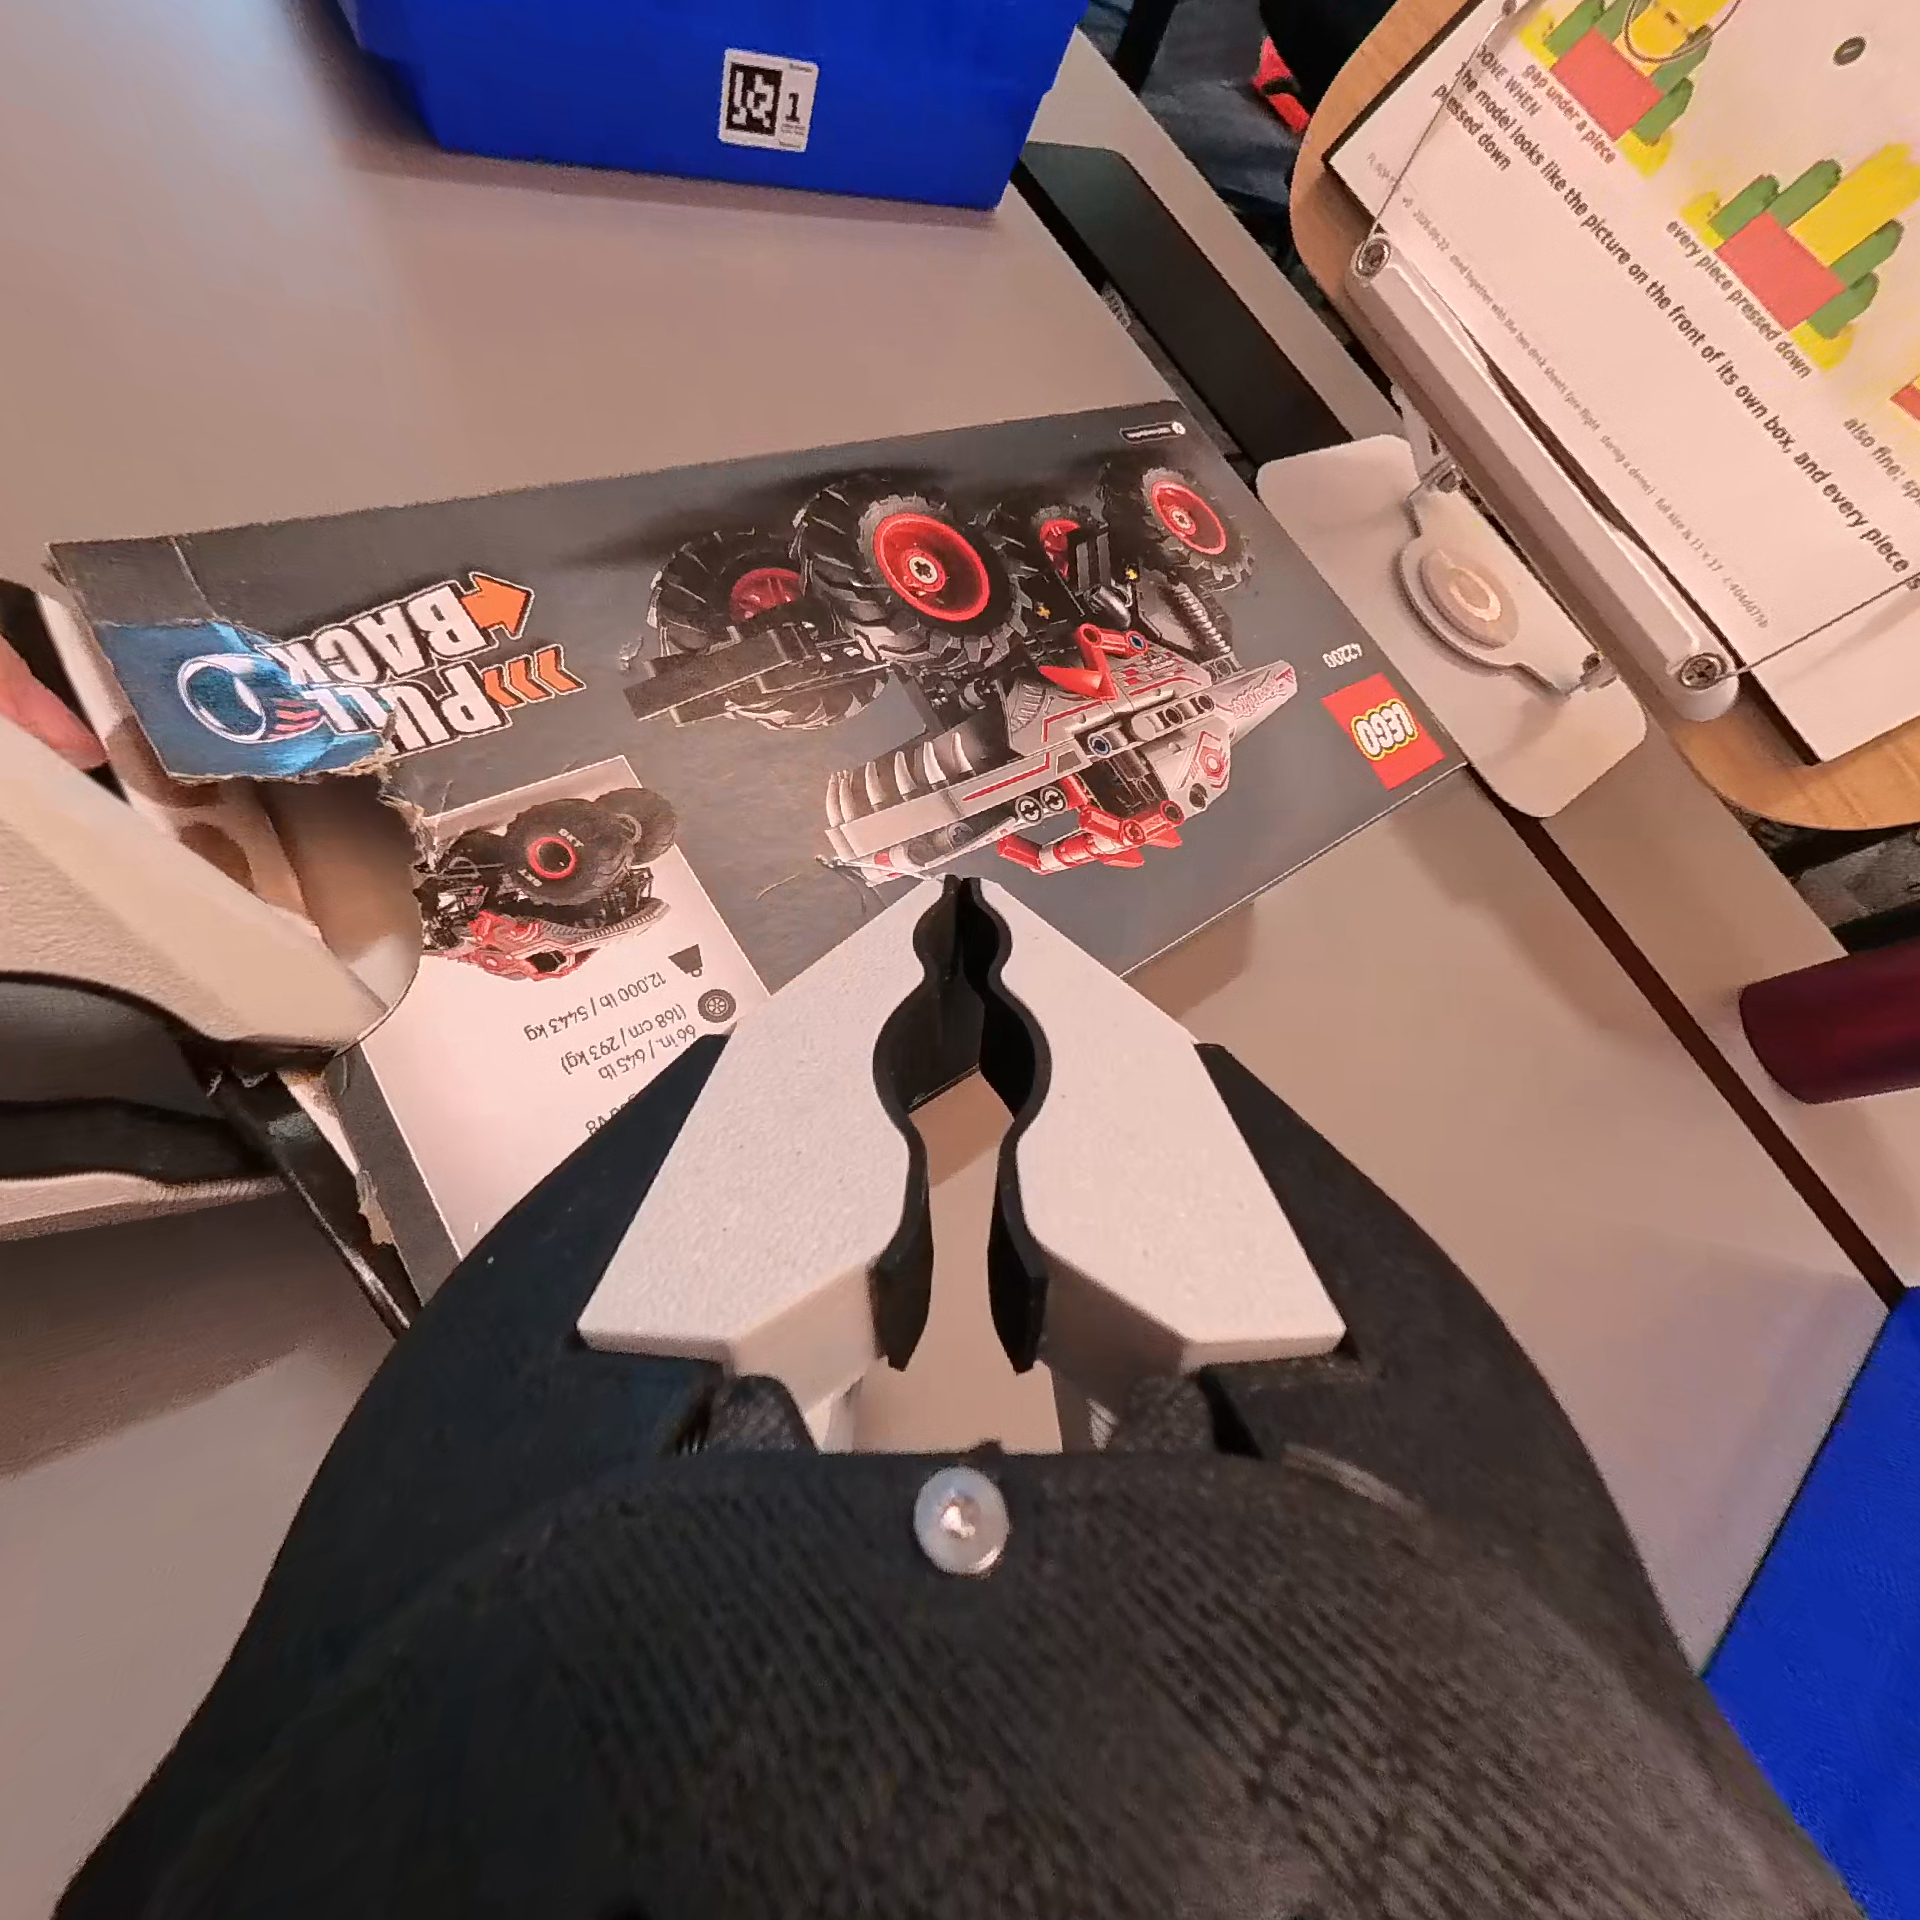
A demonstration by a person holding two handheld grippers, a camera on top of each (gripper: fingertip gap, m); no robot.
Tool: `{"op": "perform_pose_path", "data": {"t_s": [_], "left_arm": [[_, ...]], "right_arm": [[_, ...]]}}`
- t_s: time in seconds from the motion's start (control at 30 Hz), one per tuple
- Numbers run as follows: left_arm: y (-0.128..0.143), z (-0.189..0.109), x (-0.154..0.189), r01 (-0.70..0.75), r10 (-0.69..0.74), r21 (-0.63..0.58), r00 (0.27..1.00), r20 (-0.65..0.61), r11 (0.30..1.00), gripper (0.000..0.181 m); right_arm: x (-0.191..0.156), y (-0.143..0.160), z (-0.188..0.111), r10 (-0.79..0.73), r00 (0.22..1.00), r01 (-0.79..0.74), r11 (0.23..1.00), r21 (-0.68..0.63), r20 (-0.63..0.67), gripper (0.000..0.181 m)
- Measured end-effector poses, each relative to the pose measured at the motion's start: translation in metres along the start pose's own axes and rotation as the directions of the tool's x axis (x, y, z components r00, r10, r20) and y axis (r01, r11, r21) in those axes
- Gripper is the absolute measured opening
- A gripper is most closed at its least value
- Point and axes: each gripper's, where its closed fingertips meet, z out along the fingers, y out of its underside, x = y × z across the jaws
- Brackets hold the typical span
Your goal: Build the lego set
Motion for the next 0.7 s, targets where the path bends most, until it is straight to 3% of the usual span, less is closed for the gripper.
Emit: {"op": "perform_pose_path", "data": {"t_s": [0.03, 0.23, 0.3, 0.4, 0.47, 0.6, 0.7], "left_arm": [[0.000, 0.000, 0.000, -0.001, 0.001, -0.004, 1.000, 0.001, 1.000, 0.015], [-0.002, 0.002, 0.001, -0.210, 0.210, 0.013, 0.977, 0.023, 0.978, 0.012], [-0.005, 0.002, 0.002, -0.334, 0.329, 0.055, 0.940, 0.090, 0.941, 0.010], [-0.008, 0.000, 0.002, -0.608, 0.562, 0.033, 0.751, 0.348, 0.793, 0.011], [-0.011, -0.001, 0.003, -0.705, 0.644, -0.020, 0.635, 0.427, 0.709, 0.012], [-0.014, -0.002, 0.005, -0.783, 0.701, -0.073, 0.506, 0.503, 0.617, 0.012], [-0.015, -0.002, 0.004, -0.794, 0.702, -0.096, 0.465, 0.540, 0.600, 0.011]], "right_arm": [[0.000, 0.000, 0.000, -0.010, 1.000, 0.010, 1.000, -0.002, -0.007, 0.000], [0.000, 0.000, 0.000, -0.001, 1.000, 0.001, 1.000, 0.008, 0.003, 0.000], [0.001, 0.000, 0.000, -0.008, 1.000, 0.008, 1.000, -0.003, 0.004, 0.000], [0.002, 0.001, 0.000, -0.059, 0.998, 0.058, 0.998, -0.028, -0.031, 0.000], [0.002, -0.001, 0.002, -0.049, 0.998, 0.048, 0.999, -0.023, -0.029, 0.000], [-0.001, -0.006, 0.007, -0.038, 0.999, 0.038, 0.999, -0.019, -0.015, 0.000], [0.000, -0.005, 0.008, -0.083, 0.996, 0.081, 0.996, -0.045, -0.043, 0.000]]}}
